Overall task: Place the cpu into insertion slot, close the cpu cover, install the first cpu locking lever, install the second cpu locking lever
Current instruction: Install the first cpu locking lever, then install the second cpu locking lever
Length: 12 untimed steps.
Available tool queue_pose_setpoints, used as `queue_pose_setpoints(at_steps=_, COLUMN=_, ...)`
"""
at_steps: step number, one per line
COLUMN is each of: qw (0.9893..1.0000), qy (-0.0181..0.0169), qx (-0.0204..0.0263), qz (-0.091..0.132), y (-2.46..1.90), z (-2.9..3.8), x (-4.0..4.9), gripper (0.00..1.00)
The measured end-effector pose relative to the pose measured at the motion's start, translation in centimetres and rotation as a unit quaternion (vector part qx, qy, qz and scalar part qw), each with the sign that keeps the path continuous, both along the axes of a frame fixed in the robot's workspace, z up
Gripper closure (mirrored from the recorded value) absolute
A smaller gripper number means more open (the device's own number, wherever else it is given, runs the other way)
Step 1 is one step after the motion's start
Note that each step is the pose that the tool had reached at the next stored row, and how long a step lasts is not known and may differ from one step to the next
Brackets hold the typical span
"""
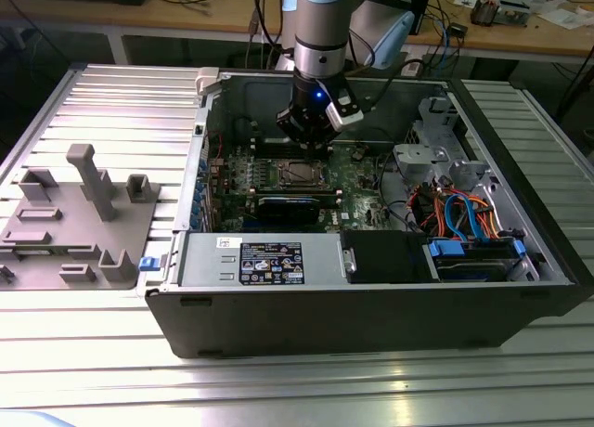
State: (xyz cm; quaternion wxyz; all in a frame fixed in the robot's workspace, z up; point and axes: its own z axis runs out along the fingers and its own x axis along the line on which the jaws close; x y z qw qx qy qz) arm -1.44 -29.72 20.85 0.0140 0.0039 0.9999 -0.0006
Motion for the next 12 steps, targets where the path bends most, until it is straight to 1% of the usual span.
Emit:
queue_pose_setpoints(at_steps=6, qw=1.0000, qy=-0.0001, qx=-0.0004, qz=0.000, y=-0.04, z=-0.02, x=0.01, gripper=0.89)
queue_pose_setpoints(at_steps=10, qw=1.0000, qy=0.0000, qx=-0.0006, qz=0.000, y=-0.27, z=0.00, x=0.00, gripper=0.89)
queue_pose_setpoints(at_steps=12, qw=1.0000, qy=-0.0001, qx=-0.0005, qz=0.000, y=-0.30, z=-0.01, x=0.00, gripper=0.89)
